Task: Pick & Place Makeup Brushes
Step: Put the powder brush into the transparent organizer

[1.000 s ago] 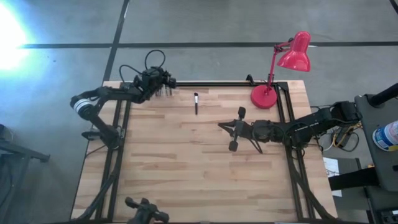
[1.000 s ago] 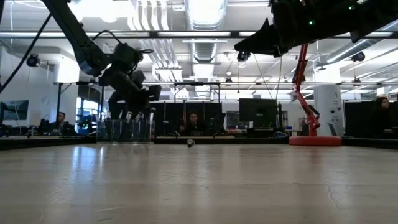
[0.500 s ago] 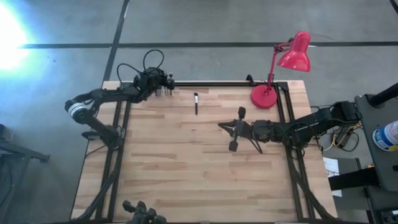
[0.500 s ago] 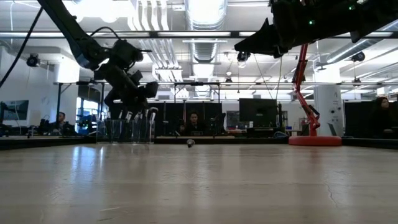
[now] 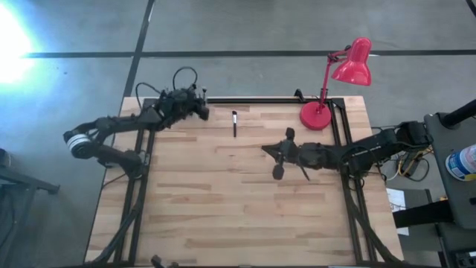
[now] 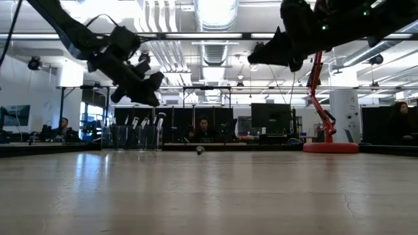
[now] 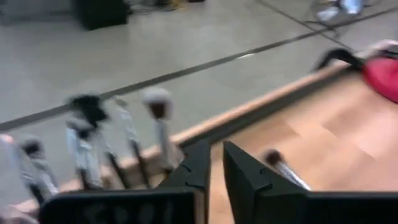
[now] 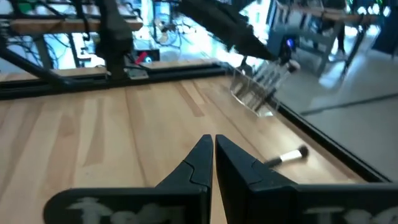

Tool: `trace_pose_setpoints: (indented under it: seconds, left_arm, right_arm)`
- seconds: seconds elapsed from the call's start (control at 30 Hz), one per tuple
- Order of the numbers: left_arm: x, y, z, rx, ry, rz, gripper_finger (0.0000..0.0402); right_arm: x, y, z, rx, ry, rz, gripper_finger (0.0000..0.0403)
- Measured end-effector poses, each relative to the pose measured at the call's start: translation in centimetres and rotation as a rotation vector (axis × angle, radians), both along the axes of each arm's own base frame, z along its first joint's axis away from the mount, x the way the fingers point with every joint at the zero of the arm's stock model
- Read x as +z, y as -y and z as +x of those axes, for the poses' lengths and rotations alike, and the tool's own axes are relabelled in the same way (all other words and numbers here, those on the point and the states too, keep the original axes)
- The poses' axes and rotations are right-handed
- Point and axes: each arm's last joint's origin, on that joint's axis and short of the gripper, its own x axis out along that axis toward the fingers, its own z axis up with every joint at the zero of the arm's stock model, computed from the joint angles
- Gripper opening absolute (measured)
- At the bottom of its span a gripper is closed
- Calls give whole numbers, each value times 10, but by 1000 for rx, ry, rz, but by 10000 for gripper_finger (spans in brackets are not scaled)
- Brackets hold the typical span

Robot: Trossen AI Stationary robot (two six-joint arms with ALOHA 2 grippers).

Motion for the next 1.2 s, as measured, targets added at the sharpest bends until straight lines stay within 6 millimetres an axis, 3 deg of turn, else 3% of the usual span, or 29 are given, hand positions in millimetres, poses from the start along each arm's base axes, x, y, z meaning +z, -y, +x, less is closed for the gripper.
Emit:
trace_pose_setpoints:
  seconds: [0.13,0.33,0.6,0.8,1.0,1.2]
  left_arm:
    - [-9,38,4,-122,63,50,6]
    - [-33,94,13,-345,134,77,1]
    - [-46,131,32,-368,106,26,0]
    - [-54,124,66,-305,77,-68,0]
    - [-66,94,107,-167,-3,-138,20]
    - [-78,66,130,-91,-41,-189,66]
  right_arm:
    - [-3,7,0,-33,-31,17,13]
    - [-3,17,0,-75,-21,22,13]
    - [-6,20,1,-94,-23,55,13]
    - [-9,20,3,-94,-32,51,13]
    - [-11,20,3,-93,-47,49,13]
    - [-12,20,3,-91,-54,43,13]
